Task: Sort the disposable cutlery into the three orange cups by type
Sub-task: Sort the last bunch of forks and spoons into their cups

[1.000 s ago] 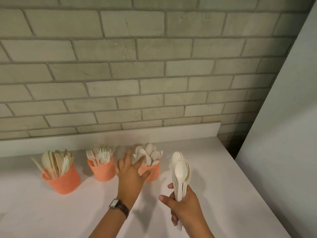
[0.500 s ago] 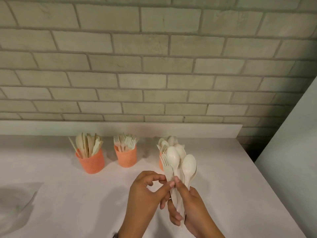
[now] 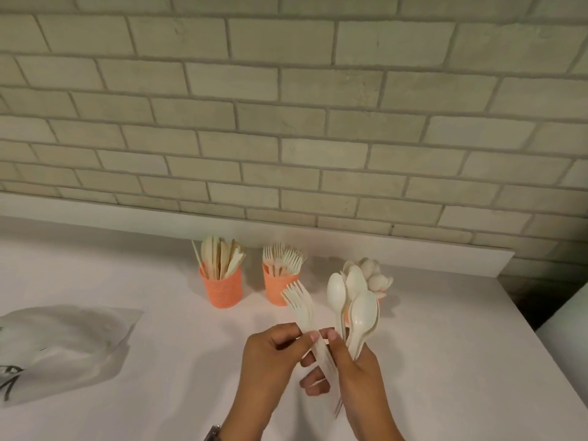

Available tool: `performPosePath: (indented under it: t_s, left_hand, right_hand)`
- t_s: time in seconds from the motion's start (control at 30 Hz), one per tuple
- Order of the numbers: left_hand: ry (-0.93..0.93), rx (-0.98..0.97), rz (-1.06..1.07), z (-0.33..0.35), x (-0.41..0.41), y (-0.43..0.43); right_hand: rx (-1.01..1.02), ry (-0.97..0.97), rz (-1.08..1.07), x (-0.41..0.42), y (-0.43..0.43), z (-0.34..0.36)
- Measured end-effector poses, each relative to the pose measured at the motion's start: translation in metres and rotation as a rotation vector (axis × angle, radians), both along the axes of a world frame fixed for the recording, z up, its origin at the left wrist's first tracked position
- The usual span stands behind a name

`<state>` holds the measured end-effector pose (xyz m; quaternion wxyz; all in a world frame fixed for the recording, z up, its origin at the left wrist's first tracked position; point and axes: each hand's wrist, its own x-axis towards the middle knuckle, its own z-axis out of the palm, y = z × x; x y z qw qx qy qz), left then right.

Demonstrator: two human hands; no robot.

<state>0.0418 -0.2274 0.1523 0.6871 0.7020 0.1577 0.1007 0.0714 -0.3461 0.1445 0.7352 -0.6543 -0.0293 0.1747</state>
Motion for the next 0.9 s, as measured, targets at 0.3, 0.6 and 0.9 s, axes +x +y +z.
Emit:
performPosePath:
  t_s: [0.3, 0.6, 0.9]
  left_hand:
    - [-0.106, -0.037, 0.128, 0.008, 0.033, 0.047]
    - [-0.185, 0.415, 0.345, 0.002, 0.134, 0.088]
    - [0.192, 0.862, 0.195, -0.065, 0.168, 0.090]
  right_hand:
    - [-0.013, 0.069, -0.149, 0.014, -0.012, -0.013]
    - [-0.111, 0.041, -0.153, 0.027, -0.022, -0.025]
    - [-0.065, 0.103, -0.188, 0.031, -0.026, -0.028]
